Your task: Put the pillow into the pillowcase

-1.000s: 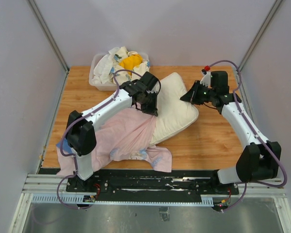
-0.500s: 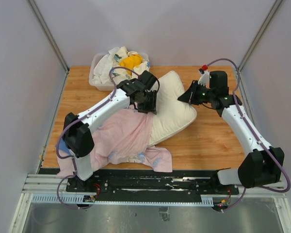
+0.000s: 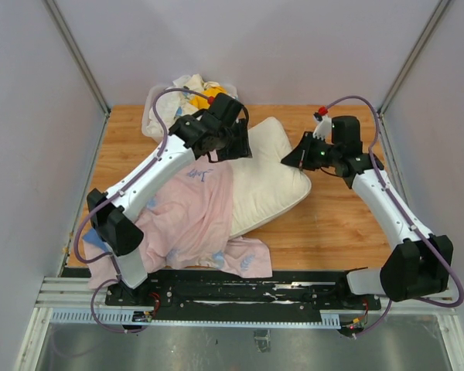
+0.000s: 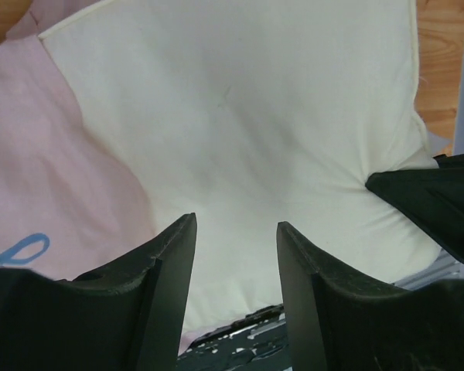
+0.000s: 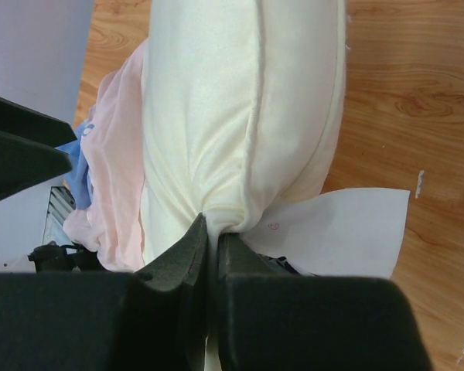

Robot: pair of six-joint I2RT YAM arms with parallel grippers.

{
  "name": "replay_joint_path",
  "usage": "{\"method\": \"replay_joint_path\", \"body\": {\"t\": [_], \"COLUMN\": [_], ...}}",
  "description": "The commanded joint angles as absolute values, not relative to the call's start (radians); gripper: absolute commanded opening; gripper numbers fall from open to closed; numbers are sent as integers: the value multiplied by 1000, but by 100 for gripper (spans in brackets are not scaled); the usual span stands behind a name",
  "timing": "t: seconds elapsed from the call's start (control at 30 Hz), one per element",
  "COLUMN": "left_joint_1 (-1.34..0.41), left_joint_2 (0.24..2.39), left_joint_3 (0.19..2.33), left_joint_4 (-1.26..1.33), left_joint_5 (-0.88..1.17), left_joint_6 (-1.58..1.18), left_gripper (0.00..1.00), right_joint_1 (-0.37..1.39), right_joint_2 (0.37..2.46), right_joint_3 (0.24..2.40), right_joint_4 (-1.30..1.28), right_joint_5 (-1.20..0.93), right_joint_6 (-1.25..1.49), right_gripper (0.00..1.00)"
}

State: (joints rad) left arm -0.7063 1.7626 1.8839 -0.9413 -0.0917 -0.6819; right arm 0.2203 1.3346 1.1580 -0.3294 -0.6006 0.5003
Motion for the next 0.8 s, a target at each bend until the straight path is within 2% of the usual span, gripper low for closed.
{"method": "replay_joint_path", "body": {"t": [0.0,0.2,0.3,0.53,0.77], "left_joint_1": [-704,-704,-704,-706,-712], "left_joint_2": [1783,1740,1786,1970,2137], "left_joint_3": [1877,1769,1841,2044,2252], "left_joint_4": [-927,-886,-888,-932,-1021], "left_joint_5": [-75,-101,-74,-2,21], "left_joint_6": [-690,-711,-715,-758,-763], "left_gripper": [50,53,59,59,64], "right_joint_1": [250,250,250,270,272], "right_joint_2": [1336,1339,1342,1335,1365], "right_joint_3": [1104,1025,1010,1017,1017], "right_joint_4": [-287,-241,-237,-238,-203], "right_joint_5": [-666,-648,-647,-617,-641], "right_joint_6": [500,504,492,463,456], "right_gripper": [1,1,1,1,1]}}
